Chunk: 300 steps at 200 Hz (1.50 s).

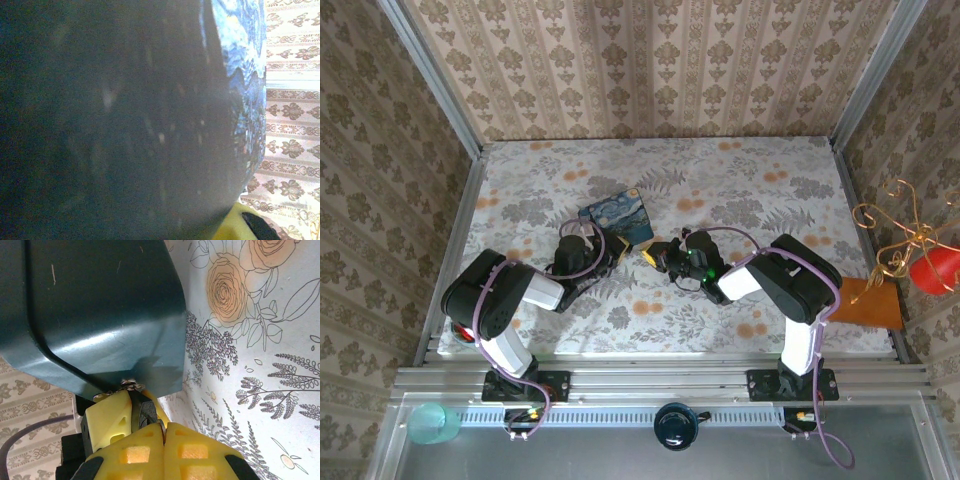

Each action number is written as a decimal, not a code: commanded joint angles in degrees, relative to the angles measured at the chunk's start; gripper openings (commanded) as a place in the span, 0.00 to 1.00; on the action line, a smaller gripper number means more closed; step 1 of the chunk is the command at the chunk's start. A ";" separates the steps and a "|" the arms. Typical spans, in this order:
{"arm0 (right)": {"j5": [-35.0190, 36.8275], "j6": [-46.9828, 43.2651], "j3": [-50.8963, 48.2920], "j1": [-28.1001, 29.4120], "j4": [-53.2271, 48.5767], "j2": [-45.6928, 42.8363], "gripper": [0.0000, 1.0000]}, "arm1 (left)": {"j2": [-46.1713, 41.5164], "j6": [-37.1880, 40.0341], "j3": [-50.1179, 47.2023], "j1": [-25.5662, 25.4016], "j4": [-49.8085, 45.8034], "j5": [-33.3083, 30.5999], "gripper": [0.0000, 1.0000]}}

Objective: Unlock a padlock with a key

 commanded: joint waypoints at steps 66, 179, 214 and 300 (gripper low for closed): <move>0.33 3.51 2.88 1.84 2.45 1.98 0.00 | -2.44 -3.23 -0.17 -1.27 4.16 1.22 0.10; -0.85 4.44 5.28 3.06 1.17 2.58 0.00 | -2.28 -3.36 -0.01 -1.88 4.09 1.32 0.10; -0.90 5.45 6.08 3.52 1.70 3.35 0.00 | -2.52 -3.37 0.36 -2.15 3.87 1.33 0.09; -1.97 8.28 8.98 4.91 3.41 3.68 0.00 | -2.77 -2.91 0.62 -2.59 2.50 1.50 0.09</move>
